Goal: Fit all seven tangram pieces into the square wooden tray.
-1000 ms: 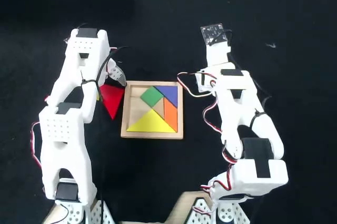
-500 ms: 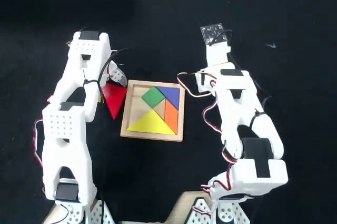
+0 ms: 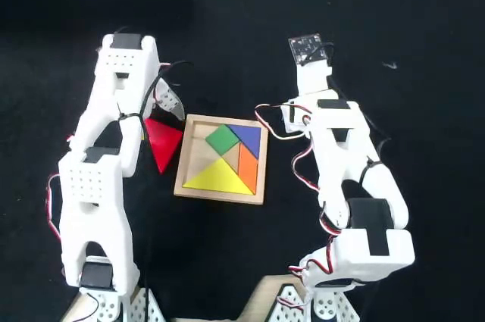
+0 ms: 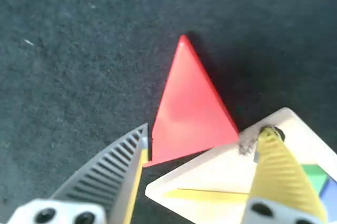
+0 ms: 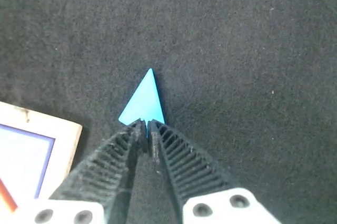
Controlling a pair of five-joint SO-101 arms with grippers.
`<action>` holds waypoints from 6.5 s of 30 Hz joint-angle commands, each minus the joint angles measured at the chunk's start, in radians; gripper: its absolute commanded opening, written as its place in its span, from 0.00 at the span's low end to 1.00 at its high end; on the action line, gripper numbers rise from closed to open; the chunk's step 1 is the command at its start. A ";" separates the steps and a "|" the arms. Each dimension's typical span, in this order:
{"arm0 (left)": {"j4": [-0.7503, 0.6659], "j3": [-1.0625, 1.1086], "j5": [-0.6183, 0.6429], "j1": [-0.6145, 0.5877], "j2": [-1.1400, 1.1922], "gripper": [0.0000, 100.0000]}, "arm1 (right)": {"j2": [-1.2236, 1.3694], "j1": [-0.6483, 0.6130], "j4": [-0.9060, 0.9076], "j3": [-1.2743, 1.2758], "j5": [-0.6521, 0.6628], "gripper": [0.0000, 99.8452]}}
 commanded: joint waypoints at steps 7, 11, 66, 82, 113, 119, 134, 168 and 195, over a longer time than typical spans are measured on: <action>-0.040 -0.096 -0.018 0.056 0.040 0.32 | -0.002 -0.021 -0.020 -0.039 0.008 0.01; -0.034 -0.114 -0.020 0.041 0.092 0.32 | -0.002 -0.021 -0.020 -0.039 0.008 0.01; 0.017 -0.056 -0.135 -0.116 0.218 0.32 | -0.002 -0.021 -0.020 -0.036 0.008 0.01; 0.015 0.139 -0.419 0.039 -0.164 0.20 | -0.002 -0.020 -0.020 -0.039 0.008 0.01; -0.603 1.092 -0.319 0.044 -0.767 0.31 | -0.002 -0.020 -0.021 -0.036 0.008 0.01; -0.640 1.043 -0.313 0.036 -0.694 0.31 | -0.002 -0.020 -0.021 -0.036 0.008 0.01; -0.686 1.038 -0.316 -0.044 -0.618 0.31 | -0.002 -0.020 -0.021 -0.036 0.008 0.01; -0.583 1.038 -0.311 -0.059 -0.723 0.04 | -0.002 -0.020 -0.021 -0.039 0.008 0.01; -0.370 0.495 -0.784 0.260 -0.434 0.03 | -0.005 0.038 -0.021 -0.065 0.008 0.01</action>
